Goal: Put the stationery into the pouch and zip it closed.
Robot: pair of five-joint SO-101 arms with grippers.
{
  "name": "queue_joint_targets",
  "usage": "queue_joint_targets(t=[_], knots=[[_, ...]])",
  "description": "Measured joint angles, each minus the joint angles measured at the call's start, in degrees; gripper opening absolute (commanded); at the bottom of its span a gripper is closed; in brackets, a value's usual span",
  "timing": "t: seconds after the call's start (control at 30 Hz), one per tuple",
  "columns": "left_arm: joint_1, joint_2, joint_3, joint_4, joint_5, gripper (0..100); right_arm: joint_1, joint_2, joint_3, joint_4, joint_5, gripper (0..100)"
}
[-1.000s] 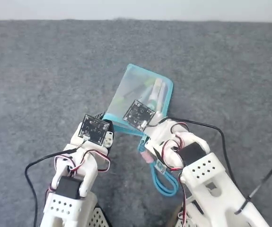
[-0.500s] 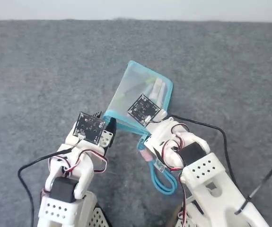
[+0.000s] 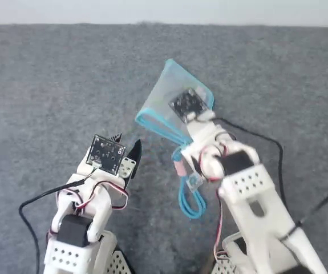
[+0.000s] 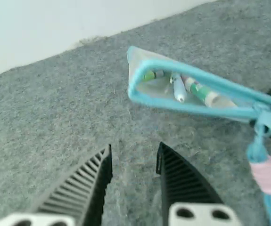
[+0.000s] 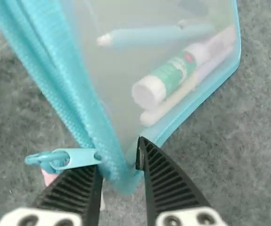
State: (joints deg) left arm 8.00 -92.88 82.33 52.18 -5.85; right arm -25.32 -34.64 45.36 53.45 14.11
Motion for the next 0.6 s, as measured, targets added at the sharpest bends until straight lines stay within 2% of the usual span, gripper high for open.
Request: queue_joint_targets(t=[0.1,0.27,0.43,0.6], knots=[[-0.09,-0.09,-1.41,1.76,0.0,15,-0.09,6.59,-7.38,1.49,-2.11,0.6],[-0.09,-0.09,-1.41,2.02,0.0,16,-4.13,14.33,-14.15,1.85,-3.87,0.6],[0.0,-0.09,-1.41,2.02,0.0,28,-6.15,16.0,-15.74,1.85,-4.48,0.6],[5.19,-0.09,-0.62,2.02,0.0,28,-6.24,16.0,-16.09,1.85,-4.48,0.6]])
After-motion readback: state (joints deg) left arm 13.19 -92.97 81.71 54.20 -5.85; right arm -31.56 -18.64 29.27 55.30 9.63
